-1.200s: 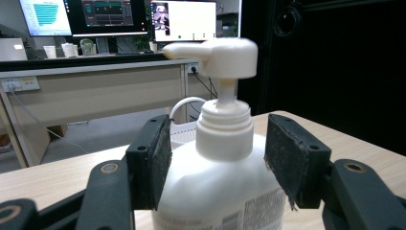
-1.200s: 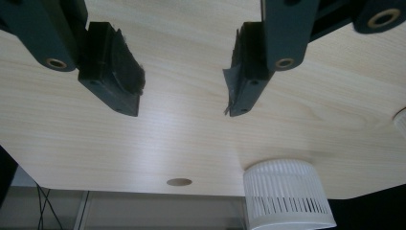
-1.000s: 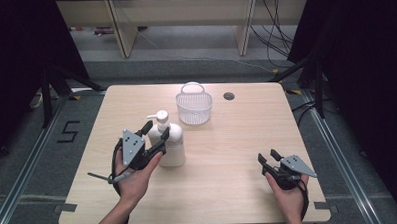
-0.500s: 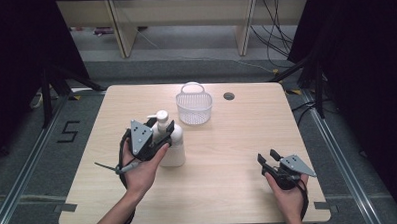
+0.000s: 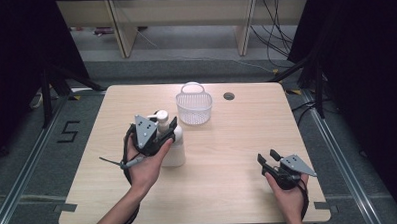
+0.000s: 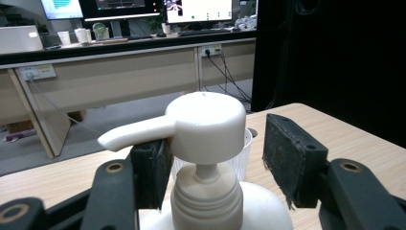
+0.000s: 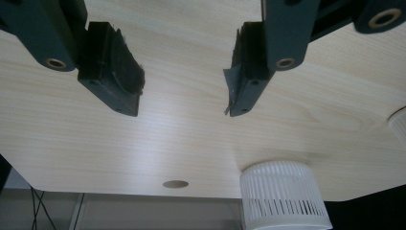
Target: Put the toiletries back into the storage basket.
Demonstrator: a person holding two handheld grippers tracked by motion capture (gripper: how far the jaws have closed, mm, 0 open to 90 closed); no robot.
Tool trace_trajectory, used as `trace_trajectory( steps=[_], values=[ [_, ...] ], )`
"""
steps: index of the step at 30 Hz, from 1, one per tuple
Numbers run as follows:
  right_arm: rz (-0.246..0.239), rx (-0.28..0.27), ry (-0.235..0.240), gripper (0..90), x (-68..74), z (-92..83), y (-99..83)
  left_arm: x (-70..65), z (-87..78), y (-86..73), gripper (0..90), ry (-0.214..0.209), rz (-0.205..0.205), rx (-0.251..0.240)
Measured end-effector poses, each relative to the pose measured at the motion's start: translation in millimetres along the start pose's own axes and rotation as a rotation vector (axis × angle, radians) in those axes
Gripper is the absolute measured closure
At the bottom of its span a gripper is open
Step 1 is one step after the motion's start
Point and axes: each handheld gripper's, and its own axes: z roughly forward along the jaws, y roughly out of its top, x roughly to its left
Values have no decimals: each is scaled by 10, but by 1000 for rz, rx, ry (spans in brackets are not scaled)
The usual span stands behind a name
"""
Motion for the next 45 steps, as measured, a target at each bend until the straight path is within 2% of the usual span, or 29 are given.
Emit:
trace_trajectory(
  steps=[1, 3, 4, 5, 6, 8, 9, 13, 14, 15, 20, 21, 23, 26, 27, 32, 35, 38, 39, 45],
  values=[
    [9, -4, 4, 463, 1, 0, -3, 5, 2, 4, 453, 4, 0, 3],
    [-3, -3, 11, 463, -8, 4, -3, 1, 4, 13, 463, 7, -8, 9],
    [31, 4, 6, 463, 19, -6, -4, -5, 7, 19, 464, 10, -14, 13],
    [-21, -4, 6, 464, -15, 0, 2, -7, 8, 22, 467, 12, -15, 15],
    [3, -2, 11, 464, 3, 4, -2, -8, 9, 25, 478, 15, -17, 18],
    [4, 1, 15, 464, 0, 1, -1, -6, 11, 27, 495, 25, -25, 18],
    [26, 4, 8, 464, 16, -5, -3, -5, 10, 31, 508, 30, -24, 20],
    [-12, -11, 8, 464, -15, 8, -5, -5, -1, 43, 563, 41, -32, 31],
    [27, 7, 12, 463, 17, -6, -3, -3, 4, 44, 575, 45, -43, 29],
    [-19, -3, 12, 463, -17, 0, 2, -3, 5, 45, 577, 45, -51, 27],
    [-20, -3, 14, 461, -18, -3, 1, 6, 8, 48, 584, 34, -61, 26],
    [9, -7, 22, 461, -2, 3, -5, 7, 8, 46, 585, 32, -65, 24],
    [14, -18, 31, 461, -2, 10, -9, 11, 4, 46, 586, 27, -71, 24],
    [8, -14, 29, 461, -5, 9, -6, 10, 4, 42, 587, 22, -70, 19],
    [-9, -16, 24, 461, -17, 7, -3, 9, 7, 41, 587, 20, -70, 18],
    [-1, -22, 21, 460, -11, 12, -9, 17, 13, 68, 589, 4, -71, 15],
    [-20, -21, 19, 459, -27, 14, -7, 24, 4, 94, 589, -2, -60, 5],
    [-14, -19, 20, 460, -25, 9, -6, 19, 2, 121, 589, -10, -48, -4],
    [8, -10, 26, 460, -11, 6, -6, 15, 6, 131, 589, -14, -43, -3],
    [-5, -18, 22, 460, -22, 7, -6, 21, 56, 166, 589, -29, -26, 6]
  ],
)
